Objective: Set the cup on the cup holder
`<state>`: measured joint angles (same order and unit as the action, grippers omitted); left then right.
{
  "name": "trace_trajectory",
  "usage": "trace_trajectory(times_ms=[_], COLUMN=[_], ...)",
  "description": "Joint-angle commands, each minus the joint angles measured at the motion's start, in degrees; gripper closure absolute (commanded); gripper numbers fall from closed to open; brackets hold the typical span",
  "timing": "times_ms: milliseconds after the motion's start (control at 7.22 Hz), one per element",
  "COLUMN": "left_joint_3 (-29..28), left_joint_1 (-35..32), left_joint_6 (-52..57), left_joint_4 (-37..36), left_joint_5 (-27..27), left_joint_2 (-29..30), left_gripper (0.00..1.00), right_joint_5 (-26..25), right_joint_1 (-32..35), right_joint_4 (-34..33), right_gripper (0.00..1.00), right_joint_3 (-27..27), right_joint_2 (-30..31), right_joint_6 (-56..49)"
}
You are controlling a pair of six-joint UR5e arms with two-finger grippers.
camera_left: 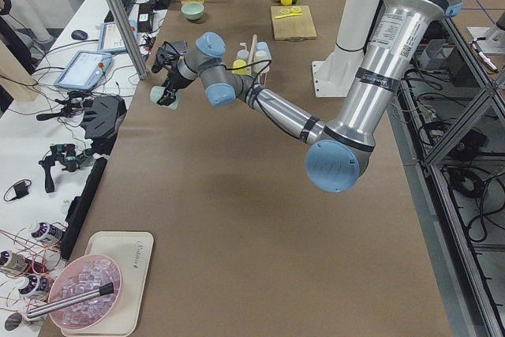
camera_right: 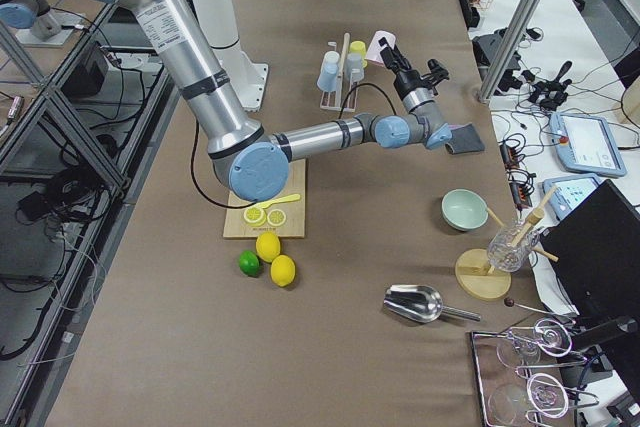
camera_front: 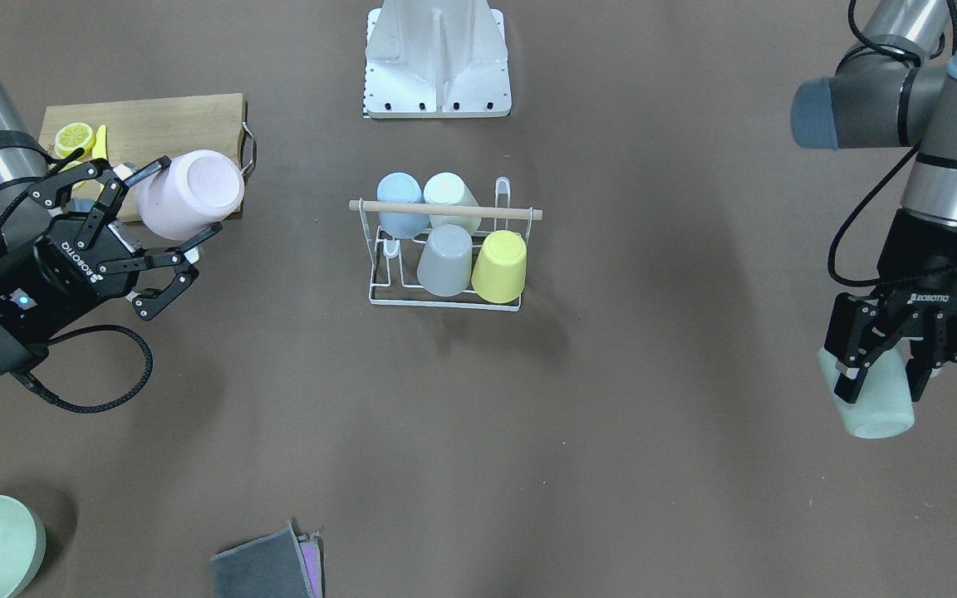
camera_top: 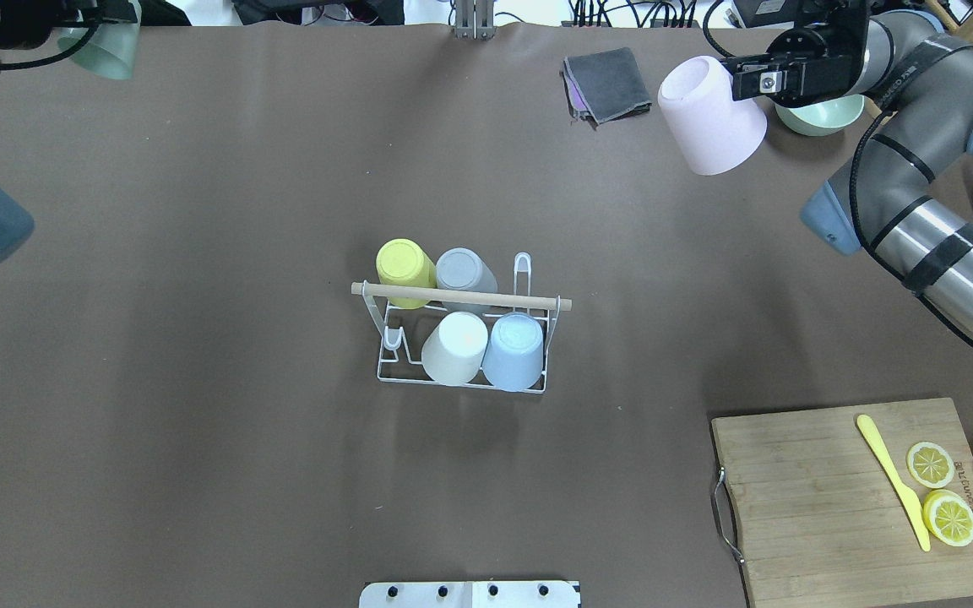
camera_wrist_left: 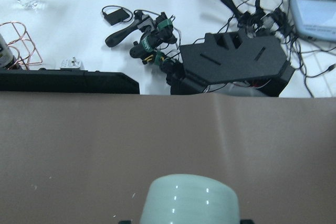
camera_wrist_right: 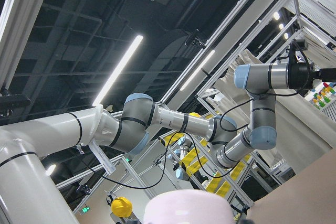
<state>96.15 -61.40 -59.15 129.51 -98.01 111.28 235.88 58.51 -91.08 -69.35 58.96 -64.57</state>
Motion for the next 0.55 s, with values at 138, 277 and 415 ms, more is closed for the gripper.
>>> trace_trajectory(times_ms=[138, 277, 415], left_joint_3=[0.71, 1.06, 2.11], left_joint_1=[7.58, 10.13, 13.21], left_joint_6=[-7.28, -7.47, -7.47], left_joint_4=[13.11, 15.31, 18.73], left_joint_5=[16.56, 21.67, 27.55], left_joint_2=[-0.1, 0.17, -0.09], left_gripper=[0.57, 0.57, 0.57], right_joint_5=[3.44, 3.44, 3.44], right_joint_1=[-2.08, -2.78, -4.35], right_joint_4=[2.84, 2.76, 2.67], right_gripper=[0.75, 0.75, 0.75], right_joint_3=[5.54, 5.63, 5.63], right_joint_2=[-4.19, -4.99, -5.6], right_joint_6=[-6.78, -7.4, -7.5])
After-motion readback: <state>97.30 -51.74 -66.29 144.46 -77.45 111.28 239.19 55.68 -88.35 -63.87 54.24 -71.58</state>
